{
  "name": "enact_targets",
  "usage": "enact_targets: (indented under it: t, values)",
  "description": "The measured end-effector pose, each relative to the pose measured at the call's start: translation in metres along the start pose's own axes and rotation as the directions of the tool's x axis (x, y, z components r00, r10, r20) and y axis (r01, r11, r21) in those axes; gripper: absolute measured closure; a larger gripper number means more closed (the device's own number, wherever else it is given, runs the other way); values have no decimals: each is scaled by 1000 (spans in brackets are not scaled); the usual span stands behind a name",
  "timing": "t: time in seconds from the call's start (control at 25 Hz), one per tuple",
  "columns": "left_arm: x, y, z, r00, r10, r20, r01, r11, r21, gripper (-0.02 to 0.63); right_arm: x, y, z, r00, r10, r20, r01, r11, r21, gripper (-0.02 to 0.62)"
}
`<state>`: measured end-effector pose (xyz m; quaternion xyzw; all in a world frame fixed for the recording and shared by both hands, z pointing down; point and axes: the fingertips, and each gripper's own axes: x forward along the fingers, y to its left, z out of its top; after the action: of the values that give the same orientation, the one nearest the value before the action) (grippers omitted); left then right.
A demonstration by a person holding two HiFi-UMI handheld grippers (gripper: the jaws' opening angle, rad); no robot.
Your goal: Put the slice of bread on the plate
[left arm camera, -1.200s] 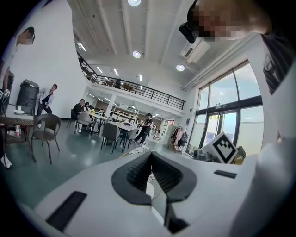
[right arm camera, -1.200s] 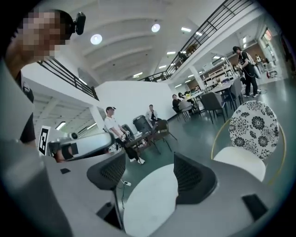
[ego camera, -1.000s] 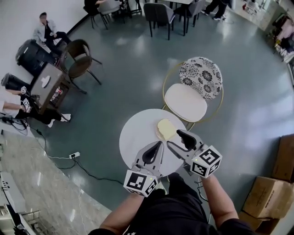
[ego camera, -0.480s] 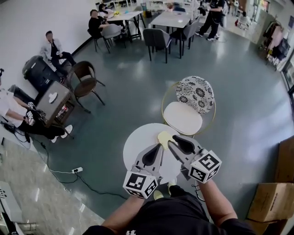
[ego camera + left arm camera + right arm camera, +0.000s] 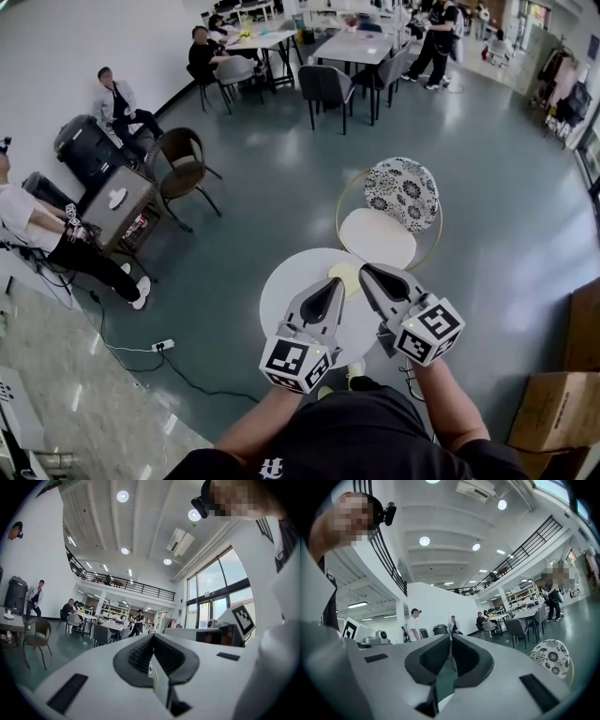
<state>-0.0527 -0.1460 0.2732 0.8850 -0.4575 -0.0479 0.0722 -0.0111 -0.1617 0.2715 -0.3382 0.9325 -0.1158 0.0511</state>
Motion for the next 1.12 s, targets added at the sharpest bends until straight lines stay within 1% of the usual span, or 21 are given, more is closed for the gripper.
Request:
enact_targets:
  t: [0.24, 0.48, 0.96, 1.12]
  values:
    - [-8, 1, 5, 1000, 3, 6, -3, 1000, 15, 598, 1, 8, 0, 1000, -3, 8, 3, 1000, 10, 588]
    - [-10, 3, 12, 1000, 2, 9, -2, 999, 42, 600, 8, 18, -1, 1000, 9, -9, -10, 1000, -21, 589]
    - [-1, -1, 6, 1000, 6, 3, -6, 999, 34, 600, 3, 7, -5, 1000, 8, -25, -8, 1000, -21, 589]
    - [-3, 5, 7, 1000, 10, 4, -10, 999, 33, 599, 10, 10, -5, 1000, 11, -28, -12, 1000, -24, 589]
